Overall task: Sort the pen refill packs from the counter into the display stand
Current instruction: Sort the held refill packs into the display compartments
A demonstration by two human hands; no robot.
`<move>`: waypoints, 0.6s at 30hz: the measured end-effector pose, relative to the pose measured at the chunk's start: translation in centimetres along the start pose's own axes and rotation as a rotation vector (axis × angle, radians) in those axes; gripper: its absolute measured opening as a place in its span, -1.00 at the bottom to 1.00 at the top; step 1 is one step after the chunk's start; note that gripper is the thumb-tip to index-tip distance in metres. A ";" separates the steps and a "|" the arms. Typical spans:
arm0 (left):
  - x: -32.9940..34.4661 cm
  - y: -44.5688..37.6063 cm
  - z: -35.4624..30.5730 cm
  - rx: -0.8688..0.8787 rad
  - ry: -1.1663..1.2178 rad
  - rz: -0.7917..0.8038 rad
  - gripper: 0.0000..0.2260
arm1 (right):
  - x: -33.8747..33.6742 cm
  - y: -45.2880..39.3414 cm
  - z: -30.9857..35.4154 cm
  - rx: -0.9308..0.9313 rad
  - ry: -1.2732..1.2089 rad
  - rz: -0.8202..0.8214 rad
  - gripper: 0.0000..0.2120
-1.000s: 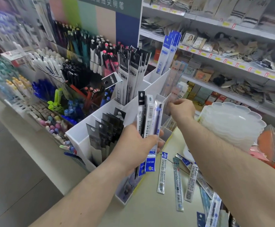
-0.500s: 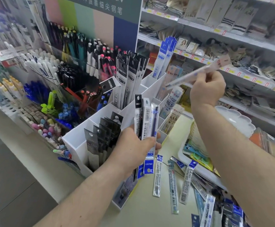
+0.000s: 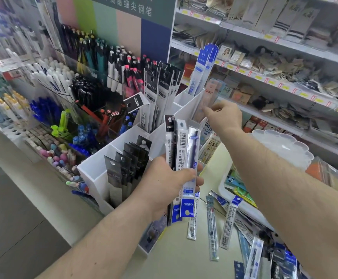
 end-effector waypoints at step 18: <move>3.1 0.8 4.8 -0.240 0.059 0.217 -0.86 | -6.4 18.2 -5.2 0.329 -0.732 0.011 -0.72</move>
Point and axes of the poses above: each hand's wrist, its own y-axis away from the middle knuckle, its own x-axis out of the palm, z = x × y, the point moved 3 cm from there along -y, towards the middle knuckle, and after that the axes turned 4 degrees about -x, right-handed, at the moved point
